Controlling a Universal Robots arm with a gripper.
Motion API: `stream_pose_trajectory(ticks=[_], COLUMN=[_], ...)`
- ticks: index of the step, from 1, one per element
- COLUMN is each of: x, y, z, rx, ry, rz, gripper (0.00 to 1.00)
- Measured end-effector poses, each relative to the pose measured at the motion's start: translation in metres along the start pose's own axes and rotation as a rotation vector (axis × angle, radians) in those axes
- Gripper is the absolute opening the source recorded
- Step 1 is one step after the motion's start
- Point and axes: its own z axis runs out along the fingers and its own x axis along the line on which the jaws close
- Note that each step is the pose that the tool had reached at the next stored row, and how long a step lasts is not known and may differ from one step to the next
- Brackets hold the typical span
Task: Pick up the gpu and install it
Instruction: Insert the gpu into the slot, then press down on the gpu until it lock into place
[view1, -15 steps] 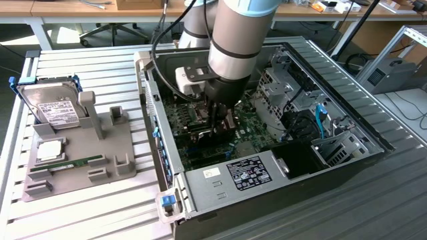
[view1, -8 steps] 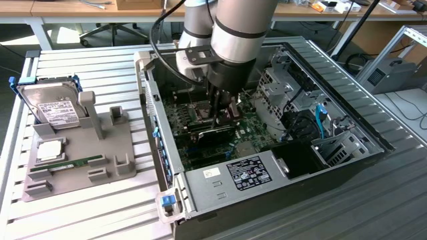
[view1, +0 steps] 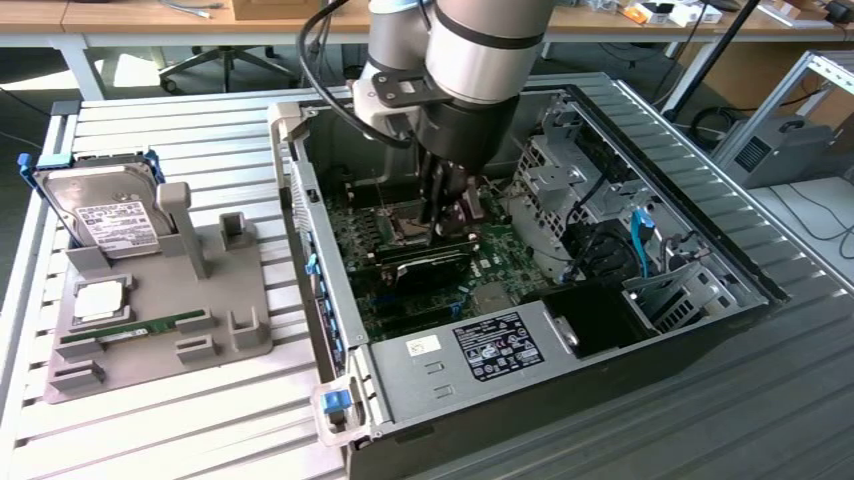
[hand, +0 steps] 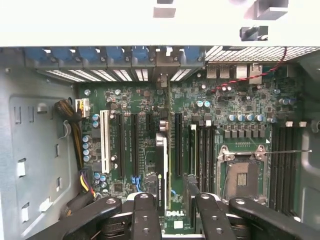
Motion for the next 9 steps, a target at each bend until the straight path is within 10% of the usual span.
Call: stream_pose_trajectory(ticks=[9], x=[-0.0001], y=[0.0], z=[-0.0022], rx=[0.0], ry=[0.0], rz=[0.0], gripper=[0.35])
